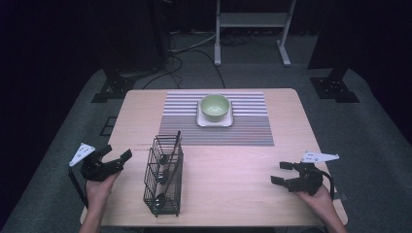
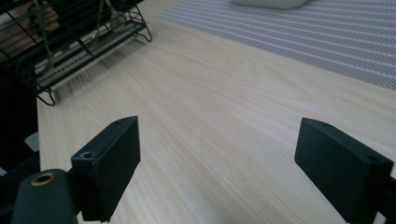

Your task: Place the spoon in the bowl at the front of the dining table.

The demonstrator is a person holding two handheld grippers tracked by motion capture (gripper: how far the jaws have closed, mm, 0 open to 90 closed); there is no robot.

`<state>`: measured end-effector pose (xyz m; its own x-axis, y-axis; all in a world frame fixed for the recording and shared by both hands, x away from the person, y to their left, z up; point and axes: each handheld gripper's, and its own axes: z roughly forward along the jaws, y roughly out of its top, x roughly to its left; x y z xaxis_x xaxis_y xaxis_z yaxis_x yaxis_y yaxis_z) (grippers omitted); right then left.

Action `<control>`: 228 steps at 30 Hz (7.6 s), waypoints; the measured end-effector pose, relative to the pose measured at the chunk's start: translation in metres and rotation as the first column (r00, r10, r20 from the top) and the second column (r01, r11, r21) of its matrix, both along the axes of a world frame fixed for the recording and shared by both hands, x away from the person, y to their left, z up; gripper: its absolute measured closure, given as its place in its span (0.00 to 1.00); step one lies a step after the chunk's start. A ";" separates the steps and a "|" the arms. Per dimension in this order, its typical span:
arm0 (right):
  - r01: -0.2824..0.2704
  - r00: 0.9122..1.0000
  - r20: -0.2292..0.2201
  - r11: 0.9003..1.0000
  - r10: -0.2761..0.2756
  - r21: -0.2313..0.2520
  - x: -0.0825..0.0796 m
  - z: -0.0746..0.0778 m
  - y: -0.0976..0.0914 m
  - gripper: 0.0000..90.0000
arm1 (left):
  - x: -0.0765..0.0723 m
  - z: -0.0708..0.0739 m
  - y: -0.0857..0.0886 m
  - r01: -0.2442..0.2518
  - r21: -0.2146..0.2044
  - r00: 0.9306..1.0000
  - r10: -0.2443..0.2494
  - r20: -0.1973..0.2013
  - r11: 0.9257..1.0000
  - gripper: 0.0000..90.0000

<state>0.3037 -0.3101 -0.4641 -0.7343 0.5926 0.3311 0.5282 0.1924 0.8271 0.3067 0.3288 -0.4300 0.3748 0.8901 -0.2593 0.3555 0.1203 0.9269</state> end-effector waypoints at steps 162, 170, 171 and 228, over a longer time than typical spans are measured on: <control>-0.523 0.848 -0.097 0.852 0.521 0.001 0.052 0.141 0.281 0.99 | -0.004 0.001 0.004 -0.025 -0.015 0.999 0.025 0.019 1.000 0.02; -0.497 0.863 -0.081 0.867 0.499 0.036 0.055 0.154 0.269 0.99 | -0.005 0.002 0.002 -0.023 -0.021 1.000 0.023 0.018 1.000 0.02; -0.497 0.863 -0.081 0.867 0.499 0.040 0.055 0.155 0.267 0.99 | -0.005 0.002 0.001 -0.021 -0.017 1.000 0.022 0.020 1.000 0.02; -0.310 0.942 -0.071 0.932 0.328 0.187 0.075 0.193 0.145 0.99 | -0.005 0.003 0.001 -0.028 -0.029 0.999 0.029 0.024 0.999 0.02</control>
